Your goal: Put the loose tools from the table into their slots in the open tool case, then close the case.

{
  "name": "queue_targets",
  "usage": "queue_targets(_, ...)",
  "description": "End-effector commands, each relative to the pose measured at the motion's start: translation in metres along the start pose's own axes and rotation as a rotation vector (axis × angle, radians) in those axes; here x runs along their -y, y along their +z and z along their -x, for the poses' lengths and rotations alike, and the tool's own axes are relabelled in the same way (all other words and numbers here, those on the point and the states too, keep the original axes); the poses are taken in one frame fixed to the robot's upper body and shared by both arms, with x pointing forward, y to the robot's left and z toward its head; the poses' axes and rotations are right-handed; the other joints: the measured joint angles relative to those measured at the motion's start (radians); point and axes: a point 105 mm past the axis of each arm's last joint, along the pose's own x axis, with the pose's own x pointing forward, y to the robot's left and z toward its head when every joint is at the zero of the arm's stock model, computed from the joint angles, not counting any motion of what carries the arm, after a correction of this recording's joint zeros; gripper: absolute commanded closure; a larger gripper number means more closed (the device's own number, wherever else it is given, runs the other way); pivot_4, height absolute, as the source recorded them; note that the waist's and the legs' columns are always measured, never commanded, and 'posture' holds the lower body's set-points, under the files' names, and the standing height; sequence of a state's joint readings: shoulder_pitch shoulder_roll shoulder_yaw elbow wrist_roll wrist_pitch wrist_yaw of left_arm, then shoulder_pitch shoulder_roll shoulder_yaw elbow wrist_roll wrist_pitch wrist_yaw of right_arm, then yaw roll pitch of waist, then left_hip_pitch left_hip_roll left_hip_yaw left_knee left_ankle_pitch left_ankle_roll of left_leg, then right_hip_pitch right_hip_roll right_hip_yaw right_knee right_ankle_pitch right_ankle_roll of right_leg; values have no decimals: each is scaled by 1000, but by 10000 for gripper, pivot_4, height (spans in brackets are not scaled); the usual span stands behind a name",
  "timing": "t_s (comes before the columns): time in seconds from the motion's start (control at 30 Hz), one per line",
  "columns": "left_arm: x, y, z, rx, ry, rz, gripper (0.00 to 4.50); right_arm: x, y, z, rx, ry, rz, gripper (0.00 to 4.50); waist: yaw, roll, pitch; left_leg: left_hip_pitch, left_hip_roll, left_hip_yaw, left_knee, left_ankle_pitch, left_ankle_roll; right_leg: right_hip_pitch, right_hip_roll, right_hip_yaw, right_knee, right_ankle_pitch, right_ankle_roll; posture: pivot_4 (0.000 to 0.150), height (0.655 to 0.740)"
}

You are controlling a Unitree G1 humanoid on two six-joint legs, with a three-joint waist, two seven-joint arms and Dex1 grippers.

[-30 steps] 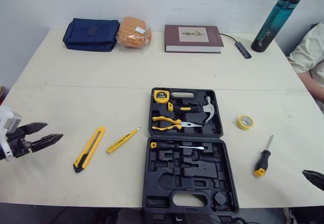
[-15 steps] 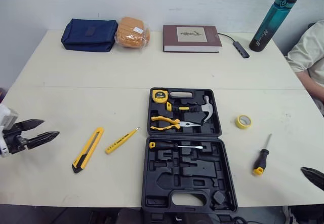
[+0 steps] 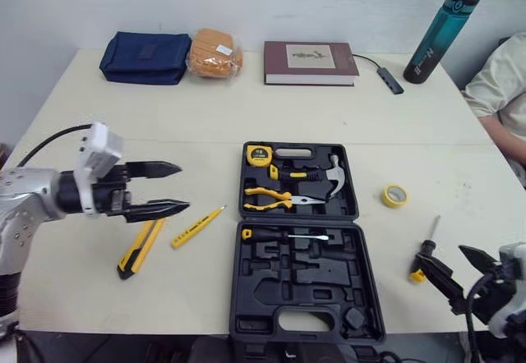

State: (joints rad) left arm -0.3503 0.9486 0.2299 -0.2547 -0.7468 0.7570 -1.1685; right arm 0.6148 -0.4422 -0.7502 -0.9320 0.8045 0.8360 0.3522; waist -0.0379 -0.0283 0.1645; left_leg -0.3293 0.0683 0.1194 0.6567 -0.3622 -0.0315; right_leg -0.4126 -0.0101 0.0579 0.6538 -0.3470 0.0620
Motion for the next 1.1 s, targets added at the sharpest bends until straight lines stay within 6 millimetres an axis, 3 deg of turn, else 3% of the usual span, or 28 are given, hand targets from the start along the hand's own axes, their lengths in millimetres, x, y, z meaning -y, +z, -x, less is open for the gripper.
queue_targets(0.03, 24, 19, -22, 38, -167, -67, 356, -2, -1, -2, 30, -139, -23, 0, -3, 0, 0, 0, 0, 0, 0, 0, 0, 0, 0, 0, 0, 0, 0, 1500, 7400)
queue_targets(0.23, 42, 34, -48, 71, -319, -154, 356, -2, -11, -14, 25, -244, -99, 0, -10, 1, 0, -4, 0, 0, 6, 1, -1, -3, 1, 1, 3, 0, 0, 1500, 7400)
queue_targets(0.37, 43, 42, -62, 120, -360, -174, 356, 2, -17, -21, 14, -292, -139, 0, -10, 1, 0, -4, 0, -1, 7, 1, 0, -3, 2, 1, 4, 0, 0, 1500, 7400)
queue_targets(1.0, 54, 48, -90, 160, -492, -234, 356, 14, -35, -42, -74, -430, -197, 0, -16, 1, -1, -5, 0, -1, 8, 1, 0, -4, 2, 1, 5, 0, 0, 1500, 7400)
queue_targets(1.1, 51, 50, -92, 165, -479, -244, 0, 16, -38, -42, -72, -460, -225, 8997, -16, 1, -1, -5, 0, 0, 8, 1, 0, -4, 2, 1, 5, 0, 0, 1500, 7400)
